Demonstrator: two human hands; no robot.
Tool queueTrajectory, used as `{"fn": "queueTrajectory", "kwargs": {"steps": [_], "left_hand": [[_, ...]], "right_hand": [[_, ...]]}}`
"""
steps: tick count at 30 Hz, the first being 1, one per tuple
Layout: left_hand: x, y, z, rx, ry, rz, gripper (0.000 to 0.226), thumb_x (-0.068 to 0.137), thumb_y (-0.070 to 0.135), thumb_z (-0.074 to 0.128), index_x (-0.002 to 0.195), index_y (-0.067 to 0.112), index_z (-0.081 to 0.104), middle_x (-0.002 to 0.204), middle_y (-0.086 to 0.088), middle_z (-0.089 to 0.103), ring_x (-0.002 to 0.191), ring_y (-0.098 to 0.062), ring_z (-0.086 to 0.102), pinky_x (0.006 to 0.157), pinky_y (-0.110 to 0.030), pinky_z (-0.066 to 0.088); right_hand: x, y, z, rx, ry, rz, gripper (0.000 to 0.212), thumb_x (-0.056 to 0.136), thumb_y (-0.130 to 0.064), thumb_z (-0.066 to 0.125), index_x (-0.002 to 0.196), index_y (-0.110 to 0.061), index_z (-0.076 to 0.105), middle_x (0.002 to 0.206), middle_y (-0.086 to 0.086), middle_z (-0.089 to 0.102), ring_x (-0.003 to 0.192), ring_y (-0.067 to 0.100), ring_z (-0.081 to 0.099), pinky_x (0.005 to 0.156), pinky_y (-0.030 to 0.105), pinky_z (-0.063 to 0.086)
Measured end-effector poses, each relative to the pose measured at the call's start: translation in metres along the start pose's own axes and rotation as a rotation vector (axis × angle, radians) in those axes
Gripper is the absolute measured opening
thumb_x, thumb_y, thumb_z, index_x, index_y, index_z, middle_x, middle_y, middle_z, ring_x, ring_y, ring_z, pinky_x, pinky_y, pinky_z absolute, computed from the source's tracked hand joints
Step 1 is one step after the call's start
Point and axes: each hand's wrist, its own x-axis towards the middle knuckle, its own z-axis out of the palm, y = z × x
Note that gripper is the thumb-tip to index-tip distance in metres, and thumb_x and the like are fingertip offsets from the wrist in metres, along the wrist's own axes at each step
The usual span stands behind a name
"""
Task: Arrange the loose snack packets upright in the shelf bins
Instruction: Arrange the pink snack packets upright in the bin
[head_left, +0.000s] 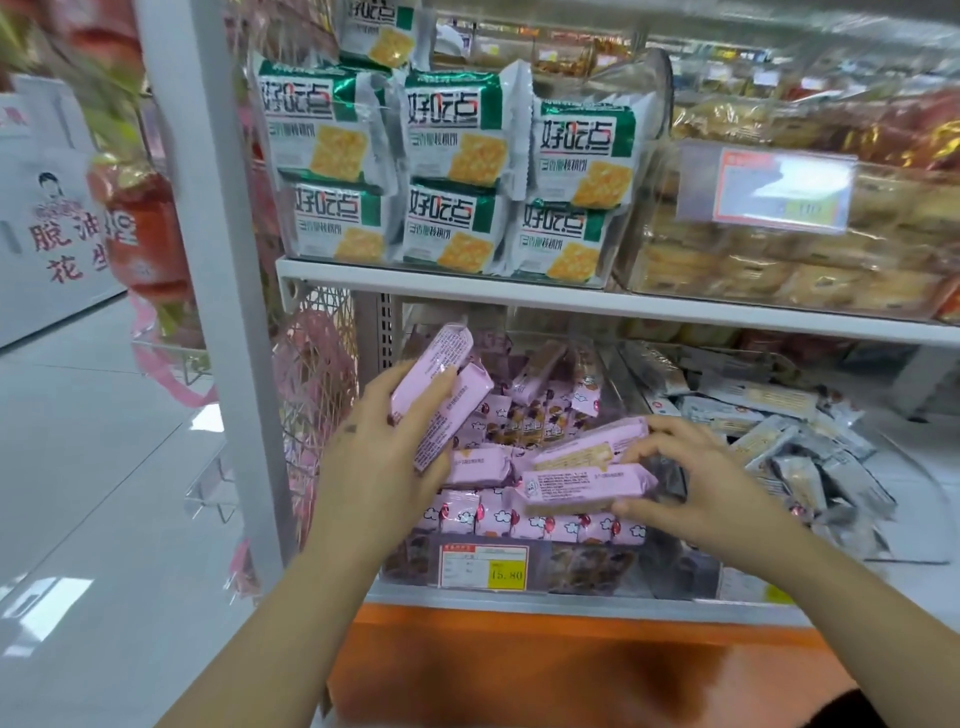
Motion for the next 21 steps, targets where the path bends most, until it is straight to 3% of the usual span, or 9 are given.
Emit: {"fn": "queueTrajectory", "kwargs": {"steps": [2, 5, 7, 9, 13, 17, 21], "left_hand": [[0.001, 0.0, 0.001, -0.01, 0.024, -0.004, 0.076, 0.067, 0.016, 0.083, 0.135, 0.023, 0.049, 0.132, -0.008, 0.043, 0.083, -0.03, 0.061, 0.053, -0.033, 0.051], [0.001, 0.0, 0.003, -0.013, 0.037, 0.0, 0.077, 0.067, 0.014, 0.083, 0.135, 0.023, 0.049, 0.131, -0.01, 0.045, 0.082, -0.029, 0.06, 0.052, -0.031, 0.05], [0.001, 0.0, 0.003, -0.005, 0.043, 0.005, 0.077, 0.067, 0.014, 0.083, 0.135, 0.024, 0.047, 0.131, -0.009, 0.044, 0.08, -0.028, 0.06, 0.051, -0.032, 0.05], [0.001, 0.0, 0.004, -0.001, 0.046, -0.002, 0.078, 0.068, 0.015, 0.082, 0.136, 0.026, 0.046, 0.132, -0.008, 0.042, 0.083, -0.03, 0.06, 0.052, -0.034, 0.052], [0.001, 0.001, 0.005, 0.015, 0.052, -0.015, 0.078, 0.069, 0.018, 0.082, 0.136, 0.03, 0.044, 0.131, -0.007, 0.041, 0.086, -0.032, 0.06, 0.054, -0.037, 0.053], [0.001, 0.0, 0.006, 0.015, 0.042, -0.02, 0.079, 0.067, 0.017, 0.083, 0.136, 0.03, 0.044, 0.131, -0.007, 0.042, 0.086, -0.032, 0.06, 0.054, -0.037, 0.053], [0.001, 0.0, 0.005, 0.02, 0.044, -0.013, 0.081, 0.066, 0.018, 0.084, 0.135, 0.029, 0.044, 0.13, -0.007, 0.042, 0.085, -0.032, 0.061, 0.055, -0.036, 0.052]], "right_hand": [[-0.002, -0.001, 0.0, 0.053, 0.035, 0.007, 0.031, 0.064, -0.048, 0.075, 0.09, -0.043, 0.058, 0.124, -0.033, 0.034, 0.123, 0.003, 0.031, 0.101, 0.027, 0.026], [-0.005, -0.002, -0.002, 0.095, 0.12, 0.008, 0.038, 0.057, -0.056, 0.067, 0.092, -0.042, 0.062, 0.126, -0.026, 0.041, 0.123, 0.005, 0.036, 0.101, 0.03, 0.029], [-0.007, -0.005, -0.004, 0.122, 0.161, -0.015, 0.037, 0.058, -0.052, 0.068, 0.093, -0.042, 0.062, 0.122, -0.024, 0.045, 0.118, 0.004, 0.04, 0.098, 0.025, 0.033], [-0.008, -0.011, -0.005, 0.193, 0.188, -0.052, 0.031, 0.065, -0.035, 0.075, 0.092, -0.043, 0.061, 0.113, -0.024, 0.051, 0.105, 0.002, 0.05, 0.087, 0.014, 0.042], [-0.008, -0.017, 0.001, 0.477, 0.24, -0.018, 0.054, 0.076, 0.003, 0.07, 0.089, -0.048, 0.059, 0.112, -0.025, 0.058, 0.077, 0.015, 0.068, 0.066, 0.03, 0.058], [-0.004, -0.02, 0.009, 0.749, 0.285, 0.047, 0.041, 0.077, 0.015, 0.063, 0.094, -0.021, 0.057, 0.103, -0.023, 0.066, 0.094, 0.008, 0.068, 0.072, 0.02, 0.056], [0.0, -0.029, 0.011, 0.797, 0.325, 0.133, 0.029, 0.073, 0.0, 0.072, 0.089, -0.017, 0.054, 0.098, 0.004, 0.067, 0.092, 0.019, 0.068, 0.072, 0.028, 0.058]]}}
